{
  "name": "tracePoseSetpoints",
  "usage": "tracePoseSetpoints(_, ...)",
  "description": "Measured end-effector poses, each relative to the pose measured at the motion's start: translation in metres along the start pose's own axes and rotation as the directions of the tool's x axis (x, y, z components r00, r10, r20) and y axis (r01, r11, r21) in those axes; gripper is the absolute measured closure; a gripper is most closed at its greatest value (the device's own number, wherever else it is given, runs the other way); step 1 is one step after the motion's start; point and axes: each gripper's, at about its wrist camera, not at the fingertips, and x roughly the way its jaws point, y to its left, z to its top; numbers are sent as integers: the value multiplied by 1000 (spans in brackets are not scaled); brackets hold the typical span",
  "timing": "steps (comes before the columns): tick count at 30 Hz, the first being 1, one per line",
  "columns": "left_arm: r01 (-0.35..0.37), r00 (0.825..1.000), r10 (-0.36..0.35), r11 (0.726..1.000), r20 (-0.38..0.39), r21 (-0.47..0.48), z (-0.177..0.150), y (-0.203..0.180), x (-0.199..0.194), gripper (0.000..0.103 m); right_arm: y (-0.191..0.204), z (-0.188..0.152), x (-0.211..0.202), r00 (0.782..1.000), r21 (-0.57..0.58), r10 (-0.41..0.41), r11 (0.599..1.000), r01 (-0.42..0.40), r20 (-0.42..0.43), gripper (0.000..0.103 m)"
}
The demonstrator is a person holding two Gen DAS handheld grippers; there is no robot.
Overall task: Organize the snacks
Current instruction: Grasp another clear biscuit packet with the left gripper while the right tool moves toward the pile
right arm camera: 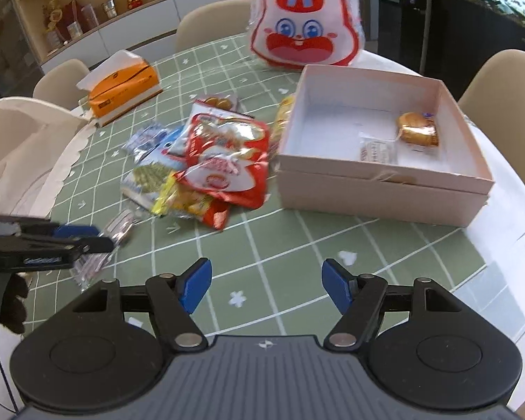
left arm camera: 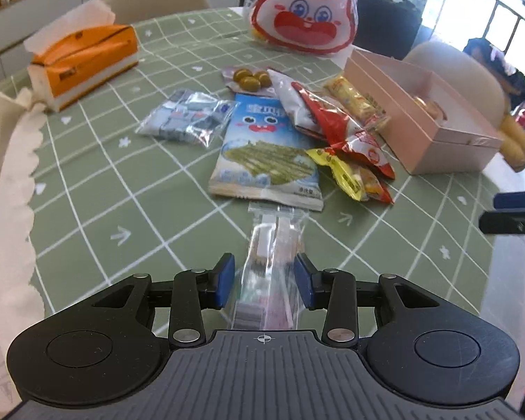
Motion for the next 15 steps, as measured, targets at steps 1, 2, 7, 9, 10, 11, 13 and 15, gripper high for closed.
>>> tracePoseSetpoints(1, -10, 1000, 10, 1000, 4, -1, 2, -2, 2, 58, 2, 0, 0, 1000, -6, 0, 1000, 0, -1, 33)
tracePoseSetpoints(2, -16, 1000, 16, 1000, 10, -2, 4, -5, 4, 57, 4, 0, 0, 1000, -14, -2, 1000, 2, -1, 33)
tracePoseSetpoints(7, -10, 1000, 10, 1000, 10, -3, 7, -14, 14, 58, 8, -1, -6, 1000, -62, -20, 998, 21, 14, 33)
tracePoseSetpoints(9, -30, 999, 30, 999, 21, 20, 4, -19, 14, 58, 8, 0, -8, 999, -83, -32, 996, 34, 26, 33)
tracePoseSetpoints(10, -35, 999, 35, 999, 20, 22, 3, -21, 13, 58, 9, 1, -8, 999, -93, -36, 995, 39, 31, 33)
tracePoseSetpoints(11, -32, 999, 32, 999, 18, 15, 1, -23, 12, 59, 10, 3, -8, 999, -101, -37, 994, 40, 35, 33)
tracePoseSetpoints(13, -27, 1000, 27, 1000, 10, -13, -2, -23, 9, 61, 14, 9, -7, 999, -120, -32, 992, 36, 41, 33)
tracePoseSetpoints(15, -14, 1000, 14, 999, 1, -41, -6, -25, 4, 62, 22, 20, -4, 999, -150, -10, 989, 16, 45, 33)
